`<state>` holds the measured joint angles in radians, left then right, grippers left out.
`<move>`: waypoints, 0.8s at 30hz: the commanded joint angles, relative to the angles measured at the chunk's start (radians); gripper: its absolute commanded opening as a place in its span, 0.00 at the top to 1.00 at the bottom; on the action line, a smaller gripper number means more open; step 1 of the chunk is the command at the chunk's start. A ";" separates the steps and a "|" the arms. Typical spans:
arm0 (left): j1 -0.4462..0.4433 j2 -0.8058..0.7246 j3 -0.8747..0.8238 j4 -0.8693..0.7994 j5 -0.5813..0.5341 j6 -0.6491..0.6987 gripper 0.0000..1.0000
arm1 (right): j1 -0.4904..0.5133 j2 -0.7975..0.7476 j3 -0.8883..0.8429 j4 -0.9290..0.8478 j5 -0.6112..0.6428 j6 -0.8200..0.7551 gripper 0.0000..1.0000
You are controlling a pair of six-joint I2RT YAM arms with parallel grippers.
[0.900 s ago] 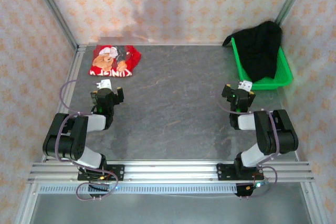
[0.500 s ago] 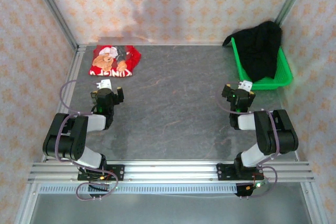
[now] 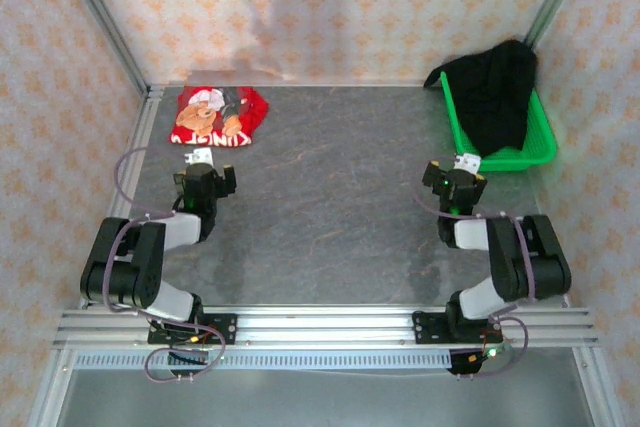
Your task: Fold and stack the t-shirts
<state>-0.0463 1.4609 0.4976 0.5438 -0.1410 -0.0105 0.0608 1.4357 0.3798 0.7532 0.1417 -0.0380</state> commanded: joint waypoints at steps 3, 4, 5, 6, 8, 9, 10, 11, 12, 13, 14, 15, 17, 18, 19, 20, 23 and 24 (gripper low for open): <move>-0.028 -0.194 0.220 -0.360 0.097 -0.012 0.00 | 0.027 -0.393 0.104 -0.537 -0.138 0.113 0.01; -0.038 -0.217 0.263 -0.426 0.122 -0.040 0.00 | 0.038 -0.456 0.130 -0.657 -0.155 0.146 0.01; -0.056 -0.235 0.307 -0.497 0.120 -0.076 0.00 | 0.046 -0.513 0.154 -0.758 -0.169 0.182 0.01; -0.071 -0.248 0.346 -0.555 0.111 -0.118 0.00 | 0.049 -0.555 0.175 -0.836 -0.182 0.210 0.01; -0.103 -0.261 0.432 -0.670 0.134 -0.200 0.00 | 0.051 -0.632 0.239 -1.002 -0.198 0.292 0.01; -0.117 -0.260 0.473 -0.724 0.138 -0.241 0.00 | 0.051 -0.643 0.279 -1.073 -0.197 0.322 0.01; -0.127 -0.247 0.530 -0.784 0.153 -0.283 0.00 | 0.051 -0.638 0.338 -1.155 -0.186 0.344 0.01; -0.135 -0.221 0.599 -0.863 0.174 -0.318 0.00 | 0.051 -0.613 0.411 -1.240 -0.165 0.364 0.01; -0.140 -0.191 0.664 -0.930 0.190 -0.345 0.00 | 0.047 -0.575 0.475 -1.302 -0.155 0.373 0.01; -0.143 -0.151 0.737 -1.005 0.225 -0.364 0.00 | 0.032 -0.510 0.560 -1.360 -0.172 0.373 0.01; -0.147 -0.096 0.817 -1.068 0.267 -0.373 0.00 | 0.009 -0.428 0.652 -1.417 -0.212 0.371 0.01; -0.151 -0.050 0.893 -1.119 0.296 -0.377 0.00 | -0.021 -0.349 0.734 -1.461 -0.253 0.373 0.01; -0.169 0.050 1.041 -1.201 0.356 -0.370 0.00 | -0.080 -0.159 0.915 -1.534 -0.321 0.363 0.00; -0.182 0.091 1.099 -1.227 0.378 -0.361 0.00 | -0.099 -0.092 0.985 -1.549 -0.332 0.344 0.00; -0.199 0.127 1.154 -1.247 0.388 -0.348 0.00 | -0.121 0.002 1.072 -1.574 -0.338 0.327 0.00; -0.215 0.152 1.199 -1.259 0.390 -0.336 0.00 | -0.144 0.077 1.147 -1.602 -0.345 0.319 0.01; -0.254 0.196 1.279 -1.259 0.435 -0.312 0.00 | -0.225 0.311 1.406 -1.683 -0.375 0.335 0.07; -0.261 0.201 1.289 -1.257 0.457 -0.314 0.00 | -0.248 0.373 1.470 -1.690 -0.371 0.340 0.08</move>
<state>-0.2832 1.6672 1.7245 -0.6098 0.2306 -0.3393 -0.1295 1.7176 1.7340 -0.7662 -0.1978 0.2913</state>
